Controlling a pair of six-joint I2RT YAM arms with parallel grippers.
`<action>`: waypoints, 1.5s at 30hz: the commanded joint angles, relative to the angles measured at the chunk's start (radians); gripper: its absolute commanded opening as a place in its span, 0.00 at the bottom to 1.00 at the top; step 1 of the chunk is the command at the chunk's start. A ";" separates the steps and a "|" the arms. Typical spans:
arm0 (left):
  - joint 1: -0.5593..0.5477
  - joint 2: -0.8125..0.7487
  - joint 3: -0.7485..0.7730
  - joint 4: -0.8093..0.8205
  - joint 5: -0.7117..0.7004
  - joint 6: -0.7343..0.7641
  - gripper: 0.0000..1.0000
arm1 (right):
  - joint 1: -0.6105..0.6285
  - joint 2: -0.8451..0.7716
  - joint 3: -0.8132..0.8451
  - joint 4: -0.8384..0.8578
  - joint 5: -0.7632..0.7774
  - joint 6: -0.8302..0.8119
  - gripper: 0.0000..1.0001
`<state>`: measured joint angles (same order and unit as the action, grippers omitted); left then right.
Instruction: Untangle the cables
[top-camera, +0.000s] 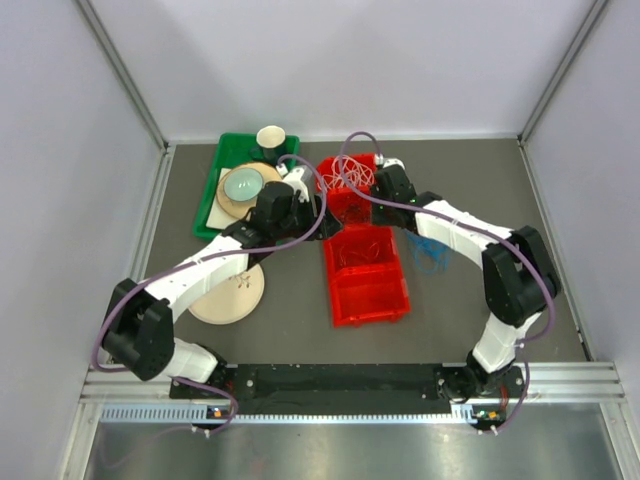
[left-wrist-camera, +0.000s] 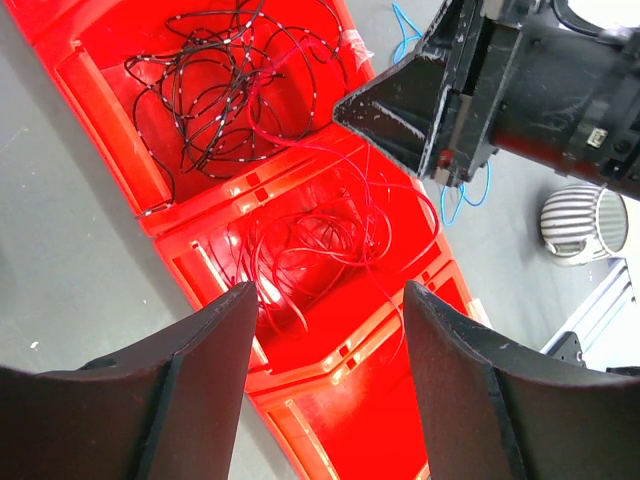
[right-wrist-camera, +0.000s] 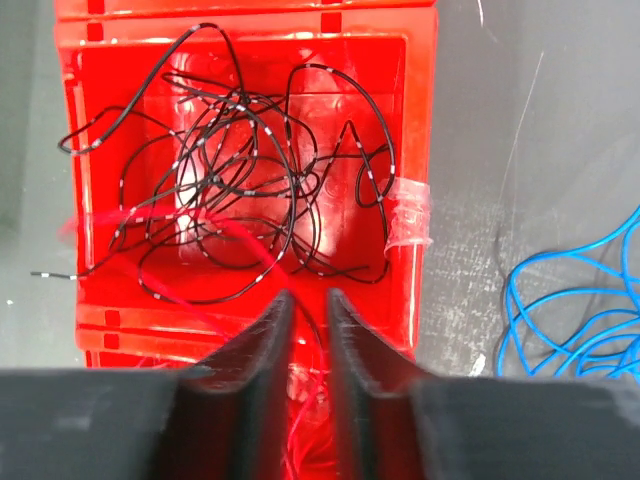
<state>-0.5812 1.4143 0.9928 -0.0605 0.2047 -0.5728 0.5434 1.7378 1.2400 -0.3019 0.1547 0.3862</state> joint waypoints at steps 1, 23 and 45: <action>0.007 -0.046 -0.016 0.037 0.021 0.007 0.65 | 0.015 -0.018 0.039 0.003 0.019 0.000 0.09; 0.040 -0.003 -0.020 0.053 0.078 -0.007 0.66 | 0.098 -0.334 -0.303 0.023 -0.032 -0.027 0.00; 0.040 -0.060 -0.059 0.035 0.163 -0.030 0.66 | 0.119 -0.188 -0.197 0.009 0.026 0.029 0.15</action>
<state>-0.5446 1.4059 0.9512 -0.0540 0.2802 -0.5858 0.6518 1.6630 1.0359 -0.3099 0.1699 0.3786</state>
